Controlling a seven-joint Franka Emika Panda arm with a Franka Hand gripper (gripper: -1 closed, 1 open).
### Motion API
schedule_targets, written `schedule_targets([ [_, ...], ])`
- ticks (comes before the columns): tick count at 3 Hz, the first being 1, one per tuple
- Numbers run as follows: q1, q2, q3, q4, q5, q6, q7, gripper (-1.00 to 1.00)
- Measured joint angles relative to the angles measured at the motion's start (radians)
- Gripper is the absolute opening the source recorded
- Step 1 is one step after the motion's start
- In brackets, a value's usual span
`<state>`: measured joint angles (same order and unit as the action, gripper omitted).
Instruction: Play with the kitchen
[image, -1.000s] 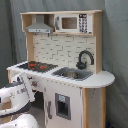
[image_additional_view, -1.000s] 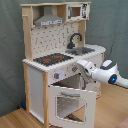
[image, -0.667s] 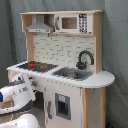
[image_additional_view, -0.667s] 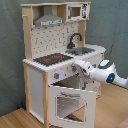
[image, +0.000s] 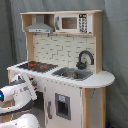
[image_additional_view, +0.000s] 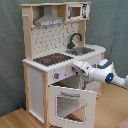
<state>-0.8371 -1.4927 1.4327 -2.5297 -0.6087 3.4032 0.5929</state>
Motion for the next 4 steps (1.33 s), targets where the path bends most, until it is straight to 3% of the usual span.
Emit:
schedule_targets([
  [1, 0.000, 0.000, 0.000, 0.000, 0.000, 0.000, 0.000, -1.00],
  [4, 0.003, 0.001, 0.006, 0.004, 0.009, -0.032, -0.326, -1.00],
])
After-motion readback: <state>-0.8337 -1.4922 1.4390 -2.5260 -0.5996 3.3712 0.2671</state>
